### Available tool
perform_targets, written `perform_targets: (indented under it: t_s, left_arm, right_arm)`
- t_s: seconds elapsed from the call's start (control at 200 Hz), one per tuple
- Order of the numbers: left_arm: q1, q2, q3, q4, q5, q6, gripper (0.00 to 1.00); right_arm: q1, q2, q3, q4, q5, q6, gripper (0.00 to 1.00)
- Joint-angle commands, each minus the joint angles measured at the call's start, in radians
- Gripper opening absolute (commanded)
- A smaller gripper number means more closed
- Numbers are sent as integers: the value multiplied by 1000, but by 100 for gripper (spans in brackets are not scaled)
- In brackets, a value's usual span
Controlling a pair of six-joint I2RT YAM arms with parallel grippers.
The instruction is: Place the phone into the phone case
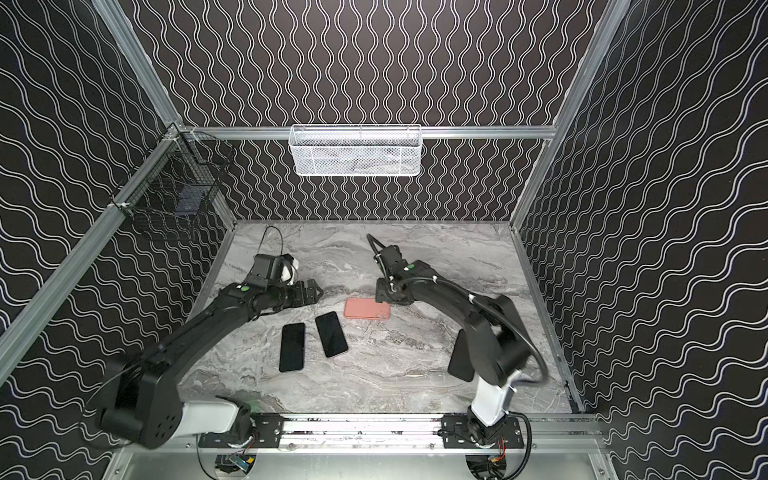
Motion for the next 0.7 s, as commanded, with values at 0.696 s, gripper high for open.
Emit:
perform_targets:
  t_s: [0.696]
  left_arm:
    - [-2,412,175,-37,143,94,99]
  right_arm:
    - [330,-277,-510,512,-306,73,77]
